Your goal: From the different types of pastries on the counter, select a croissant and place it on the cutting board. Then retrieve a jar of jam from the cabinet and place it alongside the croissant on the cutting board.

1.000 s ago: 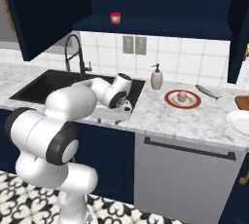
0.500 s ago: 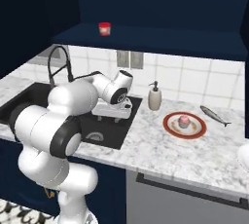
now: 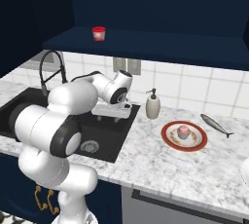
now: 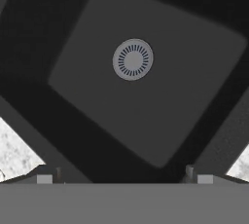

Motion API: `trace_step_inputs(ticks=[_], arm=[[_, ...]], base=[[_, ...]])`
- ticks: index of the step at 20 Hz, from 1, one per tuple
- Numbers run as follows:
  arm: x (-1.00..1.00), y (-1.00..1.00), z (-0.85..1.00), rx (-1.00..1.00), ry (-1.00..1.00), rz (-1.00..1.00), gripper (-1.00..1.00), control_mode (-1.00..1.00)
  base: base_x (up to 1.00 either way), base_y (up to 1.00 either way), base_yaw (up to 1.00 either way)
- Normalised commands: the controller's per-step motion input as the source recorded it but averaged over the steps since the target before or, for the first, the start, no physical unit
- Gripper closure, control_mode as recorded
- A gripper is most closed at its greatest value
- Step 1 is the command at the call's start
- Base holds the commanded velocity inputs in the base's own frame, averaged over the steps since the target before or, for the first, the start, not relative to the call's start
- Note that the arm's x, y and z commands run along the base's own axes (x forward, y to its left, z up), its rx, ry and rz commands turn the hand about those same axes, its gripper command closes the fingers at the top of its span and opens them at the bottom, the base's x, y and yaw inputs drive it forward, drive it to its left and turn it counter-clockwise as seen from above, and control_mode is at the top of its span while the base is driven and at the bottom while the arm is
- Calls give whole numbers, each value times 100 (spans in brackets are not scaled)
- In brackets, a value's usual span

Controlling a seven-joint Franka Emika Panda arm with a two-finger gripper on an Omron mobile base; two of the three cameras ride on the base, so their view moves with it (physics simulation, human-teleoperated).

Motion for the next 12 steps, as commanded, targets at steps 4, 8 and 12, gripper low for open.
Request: trace_step_inputs(ticks=[4, 8, 12], arm=[[0, 0, 0, 0, 0, 0, -100, 100], [0, 0, 0, 0, 0, 0, -100, 100], [-9, 0, 11, 0, -4, 0, -100, -100]], base=[[1, 0, 2], [-19, 0, 0], [-9, 0, 0]])
